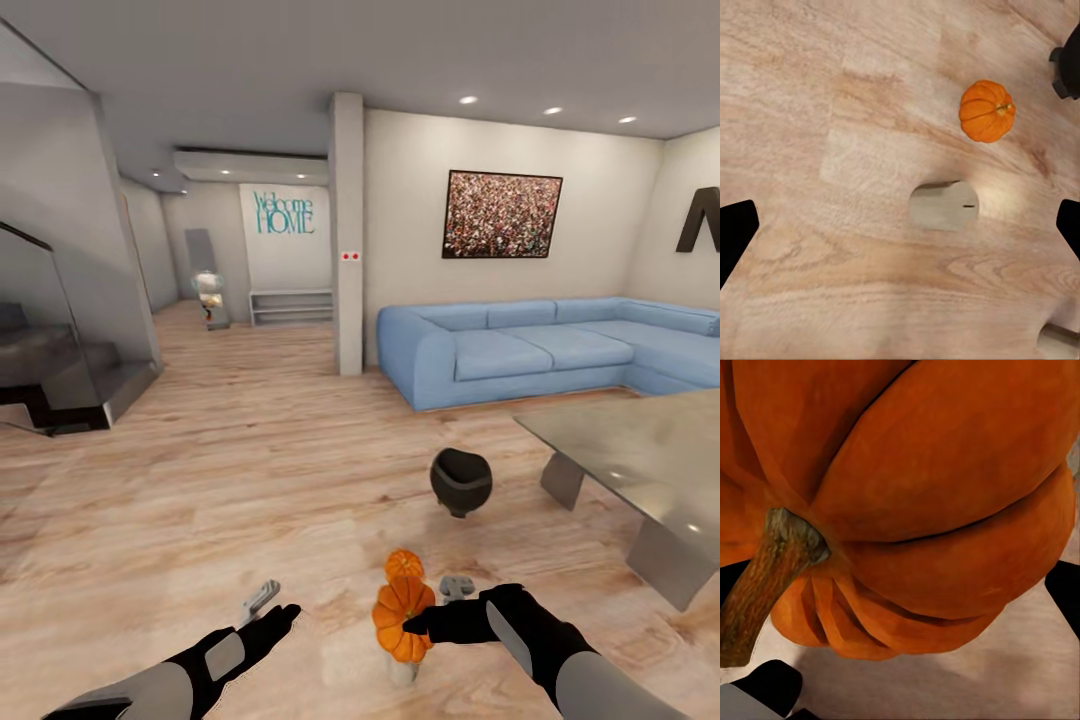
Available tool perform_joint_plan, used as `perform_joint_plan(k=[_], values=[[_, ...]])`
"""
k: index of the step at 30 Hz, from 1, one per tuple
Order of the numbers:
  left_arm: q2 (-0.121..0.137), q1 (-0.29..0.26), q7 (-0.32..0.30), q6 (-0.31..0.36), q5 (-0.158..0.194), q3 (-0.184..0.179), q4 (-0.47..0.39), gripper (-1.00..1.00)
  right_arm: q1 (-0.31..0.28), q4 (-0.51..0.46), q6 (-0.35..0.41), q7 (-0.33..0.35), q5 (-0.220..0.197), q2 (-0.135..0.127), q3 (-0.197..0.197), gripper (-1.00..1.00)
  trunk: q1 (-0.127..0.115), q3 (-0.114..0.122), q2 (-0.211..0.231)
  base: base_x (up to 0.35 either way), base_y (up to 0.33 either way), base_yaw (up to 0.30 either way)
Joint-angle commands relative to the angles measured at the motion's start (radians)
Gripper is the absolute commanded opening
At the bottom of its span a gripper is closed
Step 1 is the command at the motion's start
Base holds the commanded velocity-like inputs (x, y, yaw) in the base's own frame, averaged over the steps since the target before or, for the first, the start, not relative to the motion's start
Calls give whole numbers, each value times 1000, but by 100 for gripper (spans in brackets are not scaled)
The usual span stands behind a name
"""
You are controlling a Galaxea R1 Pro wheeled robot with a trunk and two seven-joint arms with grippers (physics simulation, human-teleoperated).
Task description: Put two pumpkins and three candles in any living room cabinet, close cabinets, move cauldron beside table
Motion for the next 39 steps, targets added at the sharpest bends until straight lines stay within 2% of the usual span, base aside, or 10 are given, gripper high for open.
perform_joint_plan(k=[1,39], values=[[0,-1,-3,4,2,8,0,100,-1,-2,6,-3,-10,-1,4,-100,0,-1,-1,153,298,0],[-1,-1,-3,4,2,8,0,100,-1,-2,6,-4,-10,-1,2,-100,0,-1,-1,222,273,0]])
